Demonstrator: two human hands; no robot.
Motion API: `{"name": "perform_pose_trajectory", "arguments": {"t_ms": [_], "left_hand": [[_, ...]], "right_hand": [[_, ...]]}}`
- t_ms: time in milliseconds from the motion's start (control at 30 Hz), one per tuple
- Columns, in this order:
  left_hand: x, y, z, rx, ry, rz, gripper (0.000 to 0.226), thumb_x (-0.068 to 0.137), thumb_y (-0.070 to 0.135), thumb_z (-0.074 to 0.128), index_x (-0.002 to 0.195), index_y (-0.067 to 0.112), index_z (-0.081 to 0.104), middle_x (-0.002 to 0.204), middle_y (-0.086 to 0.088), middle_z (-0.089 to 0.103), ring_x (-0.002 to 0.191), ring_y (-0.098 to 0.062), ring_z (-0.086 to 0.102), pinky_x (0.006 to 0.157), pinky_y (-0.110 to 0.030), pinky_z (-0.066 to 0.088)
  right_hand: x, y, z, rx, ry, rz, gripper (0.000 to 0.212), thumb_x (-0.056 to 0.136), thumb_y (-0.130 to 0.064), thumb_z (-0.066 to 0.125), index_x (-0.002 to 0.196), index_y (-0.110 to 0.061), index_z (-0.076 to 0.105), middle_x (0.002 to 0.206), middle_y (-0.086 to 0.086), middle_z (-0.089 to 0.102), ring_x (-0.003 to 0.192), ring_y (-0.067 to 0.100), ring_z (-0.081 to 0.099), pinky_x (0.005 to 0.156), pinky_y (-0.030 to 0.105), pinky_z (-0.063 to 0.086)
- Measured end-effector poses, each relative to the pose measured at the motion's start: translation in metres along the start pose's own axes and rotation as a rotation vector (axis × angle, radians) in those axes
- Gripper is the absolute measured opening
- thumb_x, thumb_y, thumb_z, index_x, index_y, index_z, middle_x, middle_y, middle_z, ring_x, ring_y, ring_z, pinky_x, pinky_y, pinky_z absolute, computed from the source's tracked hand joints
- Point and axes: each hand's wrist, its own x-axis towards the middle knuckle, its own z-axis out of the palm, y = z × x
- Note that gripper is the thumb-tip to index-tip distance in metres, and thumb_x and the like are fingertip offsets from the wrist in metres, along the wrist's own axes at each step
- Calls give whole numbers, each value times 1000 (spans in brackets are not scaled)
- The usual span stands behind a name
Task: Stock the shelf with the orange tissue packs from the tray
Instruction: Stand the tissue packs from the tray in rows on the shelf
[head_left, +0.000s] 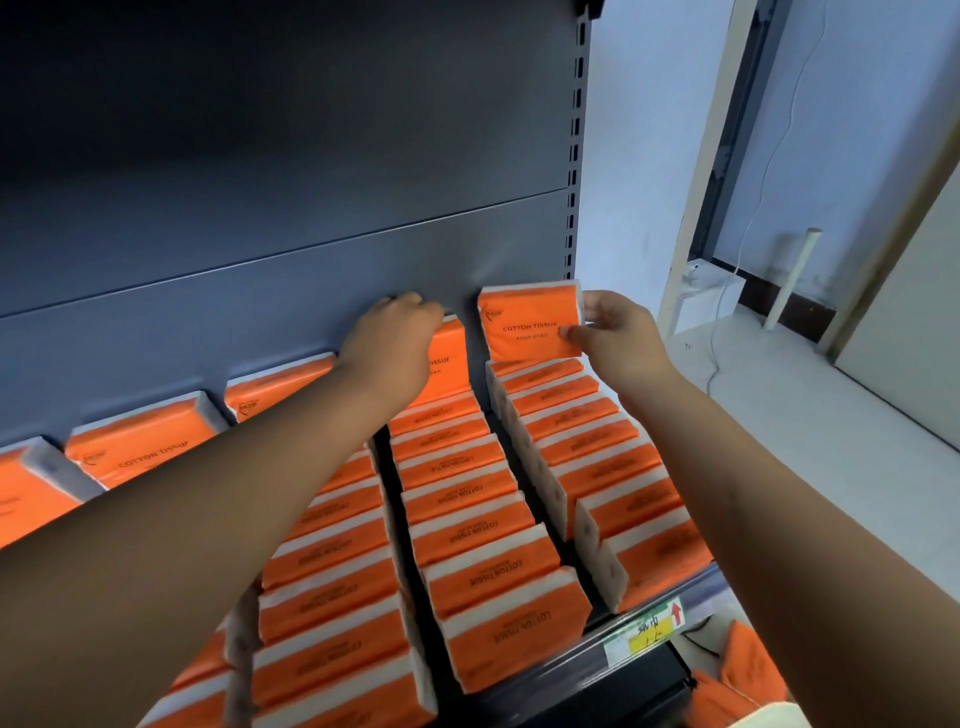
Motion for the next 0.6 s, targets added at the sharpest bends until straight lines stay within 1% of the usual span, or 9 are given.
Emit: {"name": "perform_pose_trajectory", "arguments": {"t_ms": [100, 200, 267, 333, 467, 533, 600], "left_hand": [[3, -3, 2, -15, -2, -3, 34, 81, -11, 57, 107, 8, 67, 107, -11, 62, 101, -36, 60, 77, -46, 54], [0, 1, 3, -16, 12, 9, 29, 85, -8, 57, 107, 9, 65, 108, -10, 62, 103, -35, 58, 78, -48, 54], [-3, 6, 2, 2, 33, 33, 20, 90, 1, 57, 107, 10, 63, 110, -10, 61, 105, -34, 55, 80, -49, 54], [-4, 13, 1, 17, 51, 69, 15, 94, 9, 54, 107, 11, 62, 112, -8, 61, 108, -33, 53, 82, -48, 53], [-1, 34, 1, -26, 56, 140, 20, 96, 19, 53, 112, 14, 64, 116, -4, 61, 112, -29, 52, 88, -47, 51], [4, 42, 2, -32, 40, 148, 20, 95, 21, 53, 112, 15, 64, 115, -2, 62, 111, -28, 53, 88, -46, 51], [9, 49, 1, -32, 7, 132, 19, 94, 21, 53, 110, 15, 64, 115, -2, 63, 110, -27, 53, 88, -46, 51]], "right_hand": [[17, 6, 4, -59, -56, -5, 23, 94, -12, 65, 111, -28, 69, 105, -5, 76, 96, 22, 74, 92, 50, 59], [30, 9, 6, -126, -68, -32, 30, 95, -7, 59, 116, -24, 71, 112, -5, 74, 105, 20, 70, 97, 45, 56], [33, 8, 7, -197, -48, -38, 30, 97, -9, 55, 120, -21, 71, 118, -4, 72, 111, 20, 66, 99, 40, 53], [36, 7, 10, -270, -30, -27, 28, 97, -10, 52, 117, -19, 70, 115, 0, 72, 109, 23, 65, 96, 41, 54], [36, 6, 14, -343, -22, -10, 29, 95, -12, 49, 115, -18, 68, 107, 3, 72, 100, 26, 67, 91, 46, 57], [33, 5, 13, -361, -9, -2, 31, 95, -12, 49, 120, -17, 67, 110, 5, 72, 103, 28, 67, 91, 44, 57], [31, 4, 12, -391, 14, 4, 34, 96, -12, 51, 128, -12, 63, 121, 7, 70, 111, 28, 65, 94, 42, 55]]}}
